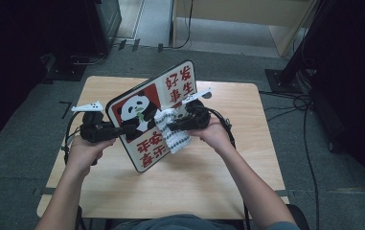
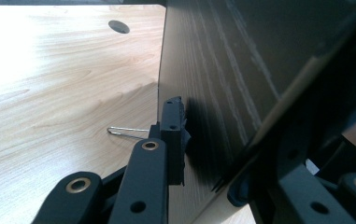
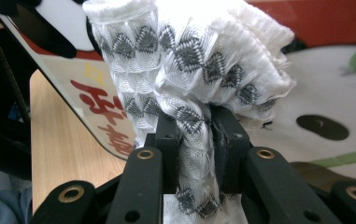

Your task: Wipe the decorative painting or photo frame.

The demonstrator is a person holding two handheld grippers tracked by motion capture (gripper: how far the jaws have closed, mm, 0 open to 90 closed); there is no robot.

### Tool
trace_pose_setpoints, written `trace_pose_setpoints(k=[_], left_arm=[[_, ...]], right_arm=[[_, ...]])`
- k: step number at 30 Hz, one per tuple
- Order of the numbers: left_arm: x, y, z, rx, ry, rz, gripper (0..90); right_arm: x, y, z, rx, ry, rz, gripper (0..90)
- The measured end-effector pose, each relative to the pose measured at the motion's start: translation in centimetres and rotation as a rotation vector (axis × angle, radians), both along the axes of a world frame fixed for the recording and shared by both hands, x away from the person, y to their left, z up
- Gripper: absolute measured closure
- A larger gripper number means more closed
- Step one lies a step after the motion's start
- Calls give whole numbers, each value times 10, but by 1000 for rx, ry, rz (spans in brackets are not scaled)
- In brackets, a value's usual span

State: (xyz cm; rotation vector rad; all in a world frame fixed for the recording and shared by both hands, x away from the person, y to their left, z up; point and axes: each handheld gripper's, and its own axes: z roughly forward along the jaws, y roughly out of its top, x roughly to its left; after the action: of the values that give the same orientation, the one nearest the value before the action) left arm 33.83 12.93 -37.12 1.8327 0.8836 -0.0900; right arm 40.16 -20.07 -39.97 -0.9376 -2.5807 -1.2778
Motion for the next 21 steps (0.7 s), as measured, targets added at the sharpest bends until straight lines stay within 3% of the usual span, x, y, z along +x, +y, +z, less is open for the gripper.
trace_pose_setpoints(k=[21], left_arm=[[0,0,0,-1,-1,1,751]], right_arm=[[-7,-2,-34,-27,59,1,754]])
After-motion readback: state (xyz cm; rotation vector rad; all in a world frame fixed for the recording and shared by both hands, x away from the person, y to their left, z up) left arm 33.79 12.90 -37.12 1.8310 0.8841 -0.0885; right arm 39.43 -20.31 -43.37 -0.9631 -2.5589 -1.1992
